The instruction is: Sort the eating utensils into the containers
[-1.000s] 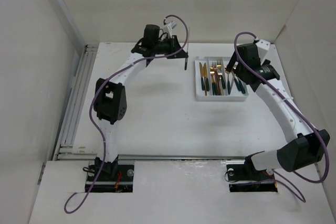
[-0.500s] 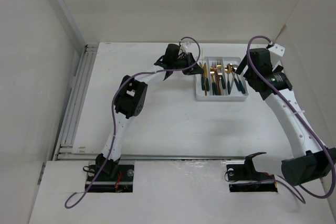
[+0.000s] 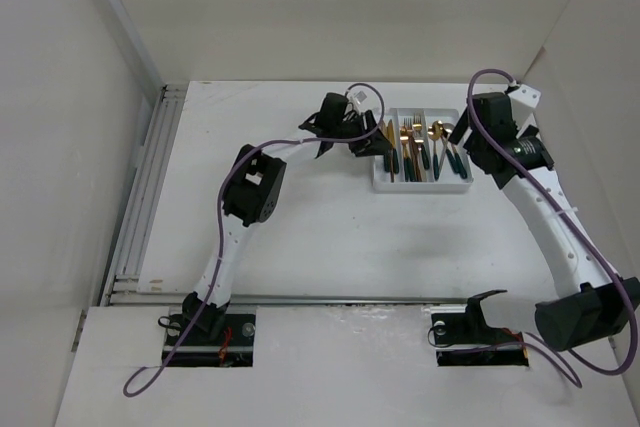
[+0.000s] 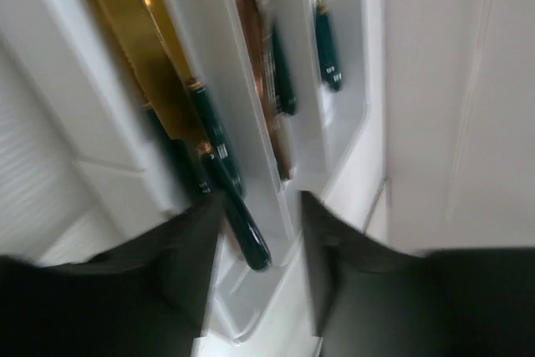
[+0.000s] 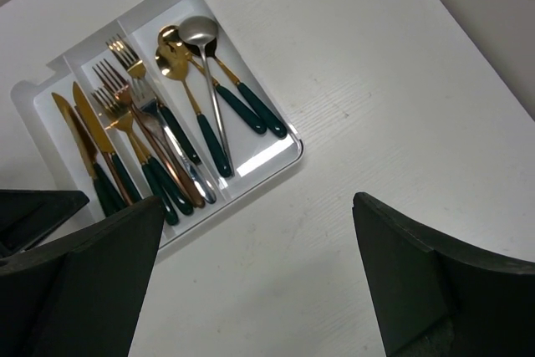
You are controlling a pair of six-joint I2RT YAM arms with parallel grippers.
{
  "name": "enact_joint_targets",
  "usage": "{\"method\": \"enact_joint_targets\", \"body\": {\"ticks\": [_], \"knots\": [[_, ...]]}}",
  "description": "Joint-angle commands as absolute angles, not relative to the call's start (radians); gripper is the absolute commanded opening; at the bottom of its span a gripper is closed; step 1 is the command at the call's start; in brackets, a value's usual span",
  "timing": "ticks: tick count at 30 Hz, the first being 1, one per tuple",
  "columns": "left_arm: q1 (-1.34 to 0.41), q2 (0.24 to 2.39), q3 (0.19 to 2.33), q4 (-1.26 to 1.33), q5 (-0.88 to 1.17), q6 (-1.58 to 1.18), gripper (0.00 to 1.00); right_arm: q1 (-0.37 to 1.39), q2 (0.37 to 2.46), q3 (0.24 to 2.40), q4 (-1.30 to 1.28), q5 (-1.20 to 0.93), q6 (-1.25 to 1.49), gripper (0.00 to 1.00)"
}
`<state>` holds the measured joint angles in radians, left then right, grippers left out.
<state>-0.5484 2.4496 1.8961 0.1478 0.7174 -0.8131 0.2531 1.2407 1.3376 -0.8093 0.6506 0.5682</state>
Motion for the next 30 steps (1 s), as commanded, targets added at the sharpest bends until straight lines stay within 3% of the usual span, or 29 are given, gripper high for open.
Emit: {"method": "enact_joint_targets", "body": {"ticks": [1, 3, 13, 16, 19, 21, 24, 30], "knots": [[-0.551, 2.433, 1.954, 0.117, 0.709, -0.758, 0.46, 0.247, 1.244, 1.361, -0.804, 0.676, 0.543, 0.99], [-0.551, 2.433, 1.954, 0.104, 0.698, -0.736, 0.51, 0.247, 1.244, 1.361, -0.795, 0.676, 0.532, 0.99], [-0.516, 2.324, 2.160, 0.019, 0.647, -0.599, 0.52, 0.105, 1.311, 1.388, -0.699, 0.483, 0.422, 1.00], [-0.474, 2.286, 2.262, -0.067, 0.557, -0.458, 0.54, 0.000, 1.408, 1.463, -0.733, 0.443, 0.422, 1.00], [-0.419, 2.229, 2.324, -0.212, 0.314, -0.237, 0.55, -0.104, 1.466, 1.535, -0.742, 0.394, 0.422, 1.00], [-0.375, 2.185, 2.315, -0.265, 0.051, -0.158, 0.58, -0.185, 1.508, 1.555, -0.733, 0.356, 0.413, 1.00], [-0.271, 2.110, 2.240, -0.304, -0.162, -0.091, 0.61, -0.247, 1.561, 1.578, -0.710, 0.356, 0.413, 1.00], [-0.042, 1.939, 1.999, -0.316, -0.206, -0.123, 0.63, -0.290, 1.654, 1.615, -0.719, 0.420, 0.413, 1.00]]}}
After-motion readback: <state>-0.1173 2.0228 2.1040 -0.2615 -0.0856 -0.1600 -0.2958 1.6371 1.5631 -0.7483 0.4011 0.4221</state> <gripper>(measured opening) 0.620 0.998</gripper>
